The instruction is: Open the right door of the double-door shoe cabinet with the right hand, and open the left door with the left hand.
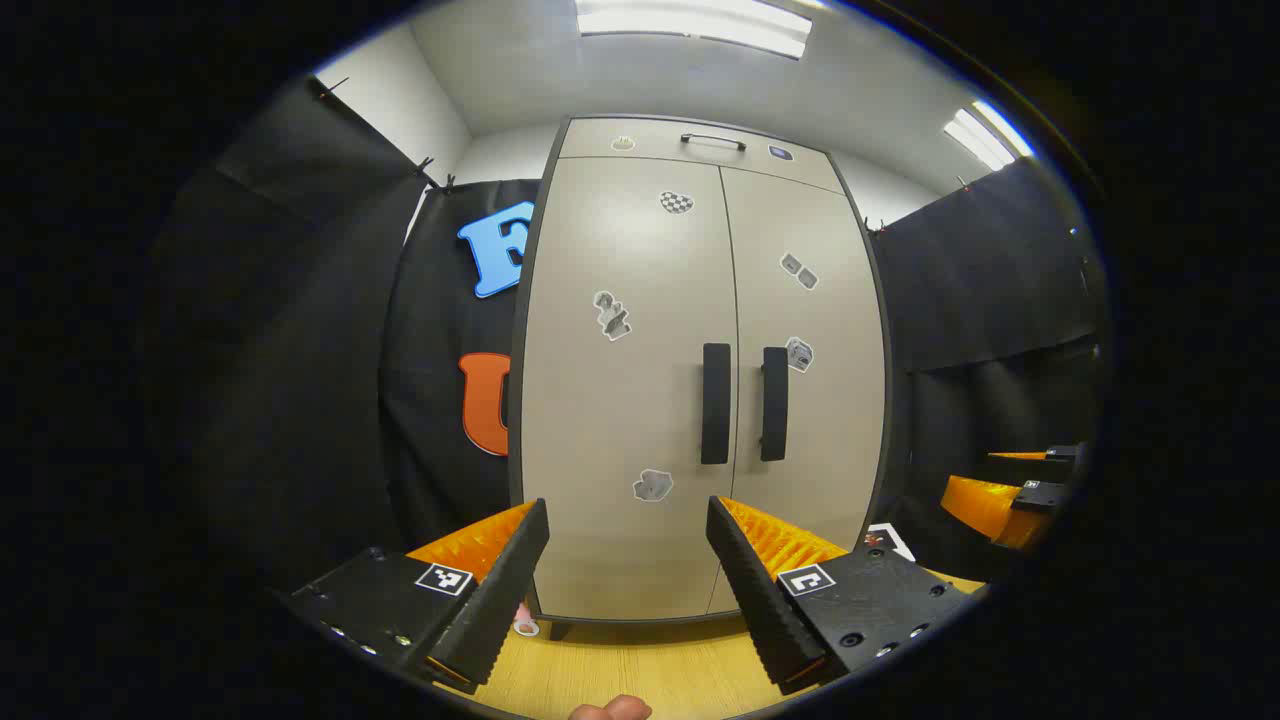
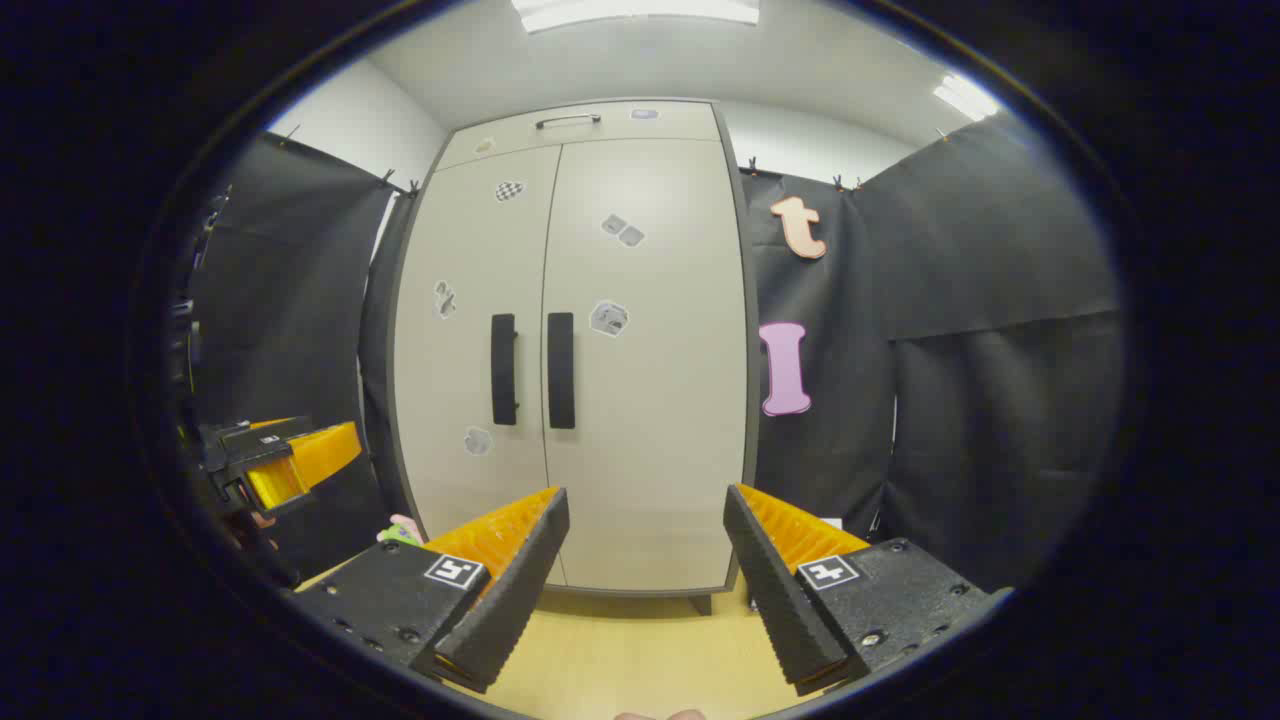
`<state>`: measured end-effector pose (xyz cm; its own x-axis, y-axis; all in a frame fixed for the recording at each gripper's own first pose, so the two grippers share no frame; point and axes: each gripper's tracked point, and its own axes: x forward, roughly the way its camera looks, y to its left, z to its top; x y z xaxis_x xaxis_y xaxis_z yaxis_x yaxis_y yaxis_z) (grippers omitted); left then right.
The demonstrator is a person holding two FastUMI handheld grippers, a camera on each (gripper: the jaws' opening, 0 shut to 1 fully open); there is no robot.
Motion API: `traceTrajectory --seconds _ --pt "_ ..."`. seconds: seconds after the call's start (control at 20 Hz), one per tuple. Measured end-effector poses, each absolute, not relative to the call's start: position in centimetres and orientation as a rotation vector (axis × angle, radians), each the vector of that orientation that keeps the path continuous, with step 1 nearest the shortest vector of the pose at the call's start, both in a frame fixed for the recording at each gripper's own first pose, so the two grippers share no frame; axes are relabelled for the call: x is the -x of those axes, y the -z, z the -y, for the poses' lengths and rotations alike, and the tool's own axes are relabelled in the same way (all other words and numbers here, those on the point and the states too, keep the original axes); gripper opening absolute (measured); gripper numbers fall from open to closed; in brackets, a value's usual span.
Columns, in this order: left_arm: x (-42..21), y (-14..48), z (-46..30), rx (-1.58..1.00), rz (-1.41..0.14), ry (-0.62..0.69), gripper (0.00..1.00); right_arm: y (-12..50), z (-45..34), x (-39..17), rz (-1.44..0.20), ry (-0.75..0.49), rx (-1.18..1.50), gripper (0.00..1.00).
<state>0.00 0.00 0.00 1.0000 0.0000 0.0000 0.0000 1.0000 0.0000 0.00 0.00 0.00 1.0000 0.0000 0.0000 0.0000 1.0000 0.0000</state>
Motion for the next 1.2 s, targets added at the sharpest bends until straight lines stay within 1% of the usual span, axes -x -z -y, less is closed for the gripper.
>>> traceTrajectory --seconds 0.15,0.3,0.5,0.65,1.2 --pt "-0.3 -0.5 0.1 0.002 0.006 0.005 0.95 -0.2 0.2 -0.3 -0.003 0.017 0.005 0.99" --pt "-0.8 -0.9 -0.4 -0.012 0.006 -0.021 0.95 -0.2 -0.3 -0.8 -0.014 0.013 0.016 0.99" --pt "-1.5 -1.0 0.2 0.023 -0.008 0.014 0.95 -0.7 -0.2 -1.1 -0.012 0.021 0.015 0.99" --pt "-2.0 -1.7 -0.5 0.016 0.006 0.001 0.95 -1.5 -0.1 -1.3 0.004 0.029 0.007 0.99" --pt "-2.5 -2.1 -0.4 0.001 0.016 0.019 0.95 -1.9 -0.4 -1.5 0.018 0.044 0.009 0.99"
